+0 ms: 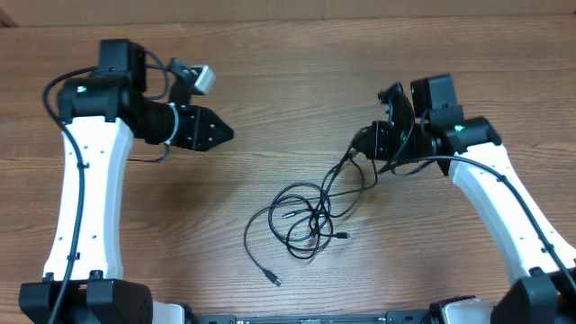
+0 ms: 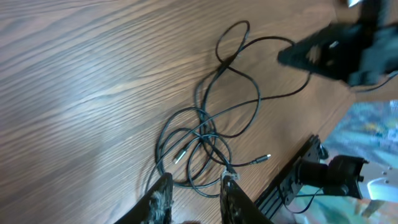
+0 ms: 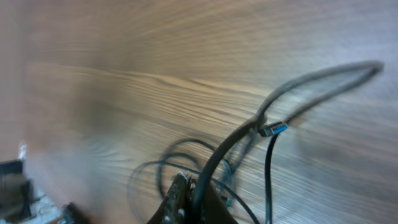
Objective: Untangle cables
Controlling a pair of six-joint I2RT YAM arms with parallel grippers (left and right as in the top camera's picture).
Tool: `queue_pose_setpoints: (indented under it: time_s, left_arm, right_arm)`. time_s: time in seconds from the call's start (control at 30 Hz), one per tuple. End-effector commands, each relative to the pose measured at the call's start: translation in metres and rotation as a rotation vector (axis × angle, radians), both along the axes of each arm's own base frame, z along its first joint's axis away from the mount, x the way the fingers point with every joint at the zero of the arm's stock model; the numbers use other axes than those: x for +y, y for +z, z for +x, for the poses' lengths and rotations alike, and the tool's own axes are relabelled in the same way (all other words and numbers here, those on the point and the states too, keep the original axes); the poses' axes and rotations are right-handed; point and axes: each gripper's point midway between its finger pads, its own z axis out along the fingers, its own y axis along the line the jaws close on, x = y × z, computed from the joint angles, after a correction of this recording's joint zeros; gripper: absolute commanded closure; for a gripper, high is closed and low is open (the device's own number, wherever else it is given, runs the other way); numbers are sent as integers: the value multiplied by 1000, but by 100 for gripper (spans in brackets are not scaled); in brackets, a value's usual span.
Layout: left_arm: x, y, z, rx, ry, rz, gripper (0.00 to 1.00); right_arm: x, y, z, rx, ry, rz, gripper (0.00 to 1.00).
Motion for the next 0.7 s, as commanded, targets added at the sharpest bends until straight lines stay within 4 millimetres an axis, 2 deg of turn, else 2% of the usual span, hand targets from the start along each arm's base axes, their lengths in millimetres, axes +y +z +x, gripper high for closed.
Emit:
queue_pose_setpoints:
  time_s: [0.0,0.2,0.23,0.33,0.5,0.67]
  left_arm:
    - [-22,4,-1,-15,-60,-18,74]
    - [-53,-19,-4,57,-152,-16,74]
    - [-89,-53,-11,156,-255,-4,67]
    - [-106,-67,-14,184,-302,-4,63]
    - [-131,-90,-22,225,-375,11,60]
    - [-148,-111,-29,260,-424,29,59]
  right_arm:
    - [31,104,0,-271,147,90,96]
    - [58,211,-14,-527,226,157,96]
    - [57,281,-24,-701,225,203,96]
    - [56,287,-24,-722,222,205,96]
    - [55,285,-22,-717,213,195,96]
    - [55,284,-22,-714,213,195,96]
